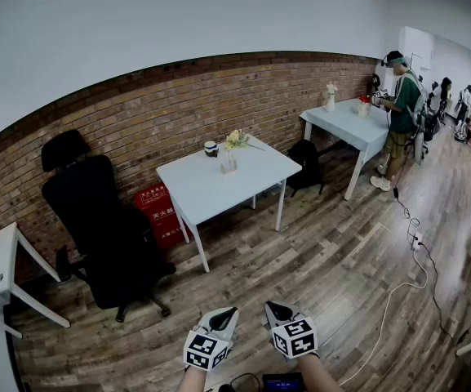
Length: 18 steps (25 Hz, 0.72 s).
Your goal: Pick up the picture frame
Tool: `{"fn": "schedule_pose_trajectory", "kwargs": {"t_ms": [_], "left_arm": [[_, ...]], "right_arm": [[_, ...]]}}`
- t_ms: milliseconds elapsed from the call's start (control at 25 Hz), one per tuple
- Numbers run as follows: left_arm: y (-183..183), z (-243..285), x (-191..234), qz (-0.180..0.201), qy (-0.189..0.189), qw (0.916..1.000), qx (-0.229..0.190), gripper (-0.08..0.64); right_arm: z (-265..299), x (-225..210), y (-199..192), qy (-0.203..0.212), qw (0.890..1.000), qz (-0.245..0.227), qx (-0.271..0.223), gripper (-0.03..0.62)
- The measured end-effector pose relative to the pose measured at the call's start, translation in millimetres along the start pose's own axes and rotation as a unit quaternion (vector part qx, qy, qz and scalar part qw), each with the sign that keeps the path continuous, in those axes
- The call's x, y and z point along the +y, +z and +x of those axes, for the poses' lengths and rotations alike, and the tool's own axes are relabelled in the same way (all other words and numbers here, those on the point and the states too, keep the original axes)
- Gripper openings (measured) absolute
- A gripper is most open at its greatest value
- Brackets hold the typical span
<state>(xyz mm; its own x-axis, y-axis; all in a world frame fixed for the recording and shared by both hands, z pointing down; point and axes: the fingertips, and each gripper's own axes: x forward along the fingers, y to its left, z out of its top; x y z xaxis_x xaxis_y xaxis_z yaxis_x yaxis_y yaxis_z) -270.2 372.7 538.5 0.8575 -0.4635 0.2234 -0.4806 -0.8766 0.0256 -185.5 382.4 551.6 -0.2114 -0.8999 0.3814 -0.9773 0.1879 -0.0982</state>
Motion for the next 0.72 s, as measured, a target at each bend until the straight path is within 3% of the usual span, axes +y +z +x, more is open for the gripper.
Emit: {"fn": "schedule_pose_trajectory", "kwargs": {"t_ms": [720], "left_arm": [[-5, 2, -24, 0.009, -0.026, 0.9996, 0.009, 0.012]], "right_arm": [[-16, -2, -5, 0.01, 1.0, 0.012, -0.011, 0.009]]}}
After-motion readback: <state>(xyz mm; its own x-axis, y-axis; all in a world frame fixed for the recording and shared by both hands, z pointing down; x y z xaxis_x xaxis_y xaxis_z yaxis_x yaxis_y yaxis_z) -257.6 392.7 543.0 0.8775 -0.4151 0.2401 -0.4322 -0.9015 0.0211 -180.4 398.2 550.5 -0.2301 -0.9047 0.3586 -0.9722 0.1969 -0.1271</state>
